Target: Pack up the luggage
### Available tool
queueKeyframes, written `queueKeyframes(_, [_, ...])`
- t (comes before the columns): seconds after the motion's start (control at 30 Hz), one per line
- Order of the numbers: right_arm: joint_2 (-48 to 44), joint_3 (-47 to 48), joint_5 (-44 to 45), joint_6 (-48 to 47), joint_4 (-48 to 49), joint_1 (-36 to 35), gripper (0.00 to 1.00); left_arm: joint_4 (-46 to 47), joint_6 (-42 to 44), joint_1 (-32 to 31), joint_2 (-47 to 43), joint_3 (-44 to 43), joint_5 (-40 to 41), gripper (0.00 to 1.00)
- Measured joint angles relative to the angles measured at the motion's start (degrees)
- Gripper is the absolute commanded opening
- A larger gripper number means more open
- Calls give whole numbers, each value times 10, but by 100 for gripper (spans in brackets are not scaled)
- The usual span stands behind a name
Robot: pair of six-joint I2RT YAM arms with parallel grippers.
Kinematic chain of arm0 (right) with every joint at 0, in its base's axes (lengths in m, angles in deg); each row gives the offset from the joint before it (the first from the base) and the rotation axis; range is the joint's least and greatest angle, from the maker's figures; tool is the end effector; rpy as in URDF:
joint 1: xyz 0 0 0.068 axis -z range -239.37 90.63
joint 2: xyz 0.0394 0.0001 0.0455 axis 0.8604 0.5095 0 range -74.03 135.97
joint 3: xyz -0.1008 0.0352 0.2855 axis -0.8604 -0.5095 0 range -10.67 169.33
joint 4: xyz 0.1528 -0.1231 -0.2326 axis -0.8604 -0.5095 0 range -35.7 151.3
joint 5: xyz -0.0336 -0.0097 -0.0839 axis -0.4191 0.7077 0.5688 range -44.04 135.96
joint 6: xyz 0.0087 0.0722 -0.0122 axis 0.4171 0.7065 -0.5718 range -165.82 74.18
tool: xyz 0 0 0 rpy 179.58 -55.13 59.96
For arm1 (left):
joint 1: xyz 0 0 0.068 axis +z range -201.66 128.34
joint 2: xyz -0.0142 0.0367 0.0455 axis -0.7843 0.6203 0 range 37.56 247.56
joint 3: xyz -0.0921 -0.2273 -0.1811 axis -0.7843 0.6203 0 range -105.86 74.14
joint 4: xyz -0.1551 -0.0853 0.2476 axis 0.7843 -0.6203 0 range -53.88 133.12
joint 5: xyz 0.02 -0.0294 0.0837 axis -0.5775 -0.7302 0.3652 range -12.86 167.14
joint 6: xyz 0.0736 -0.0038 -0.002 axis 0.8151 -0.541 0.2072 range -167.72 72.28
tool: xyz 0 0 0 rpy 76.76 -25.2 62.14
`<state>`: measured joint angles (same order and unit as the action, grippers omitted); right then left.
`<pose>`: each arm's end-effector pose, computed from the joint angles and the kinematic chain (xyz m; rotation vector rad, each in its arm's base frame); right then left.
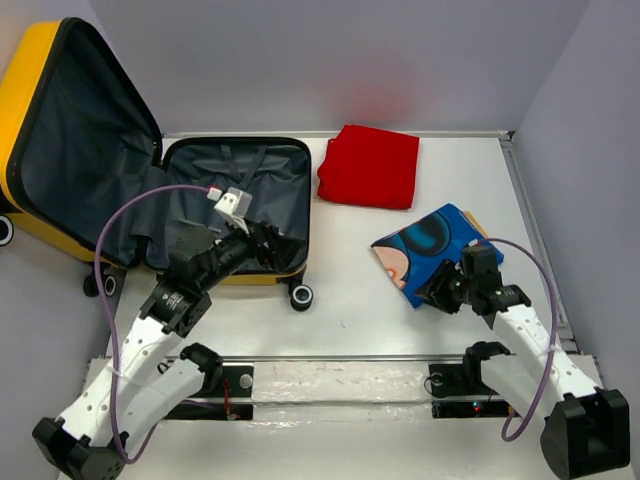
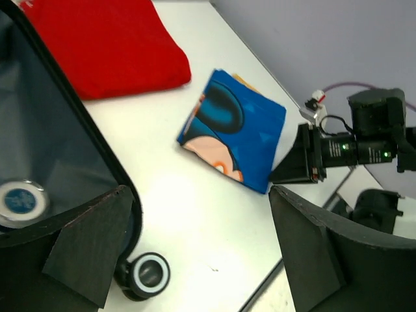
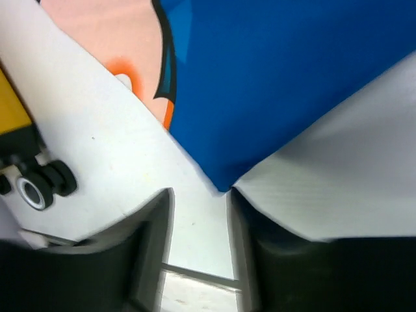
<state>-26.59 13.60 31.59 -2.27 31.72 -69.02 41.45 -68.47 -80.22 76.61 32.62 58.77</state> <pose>0.1853 0.0471 0.1667 0.6488 2.5062 0.6817 0.1745 -0.1172 0.3749 0.3734 1.5904 -0.9188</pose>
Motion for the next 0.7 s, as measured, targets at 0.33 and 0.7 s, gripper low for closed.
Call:
queueKeyframes(0.33, [-6, 104, 70, -36, -64, -6, 73, 11, -40, -291, 204, -91, 146, 96])
queueKeyframes(0.7, [17, 217, 301, -88, -16, 4, 62, 12, -63, -321, 523, -250, 327, 94])
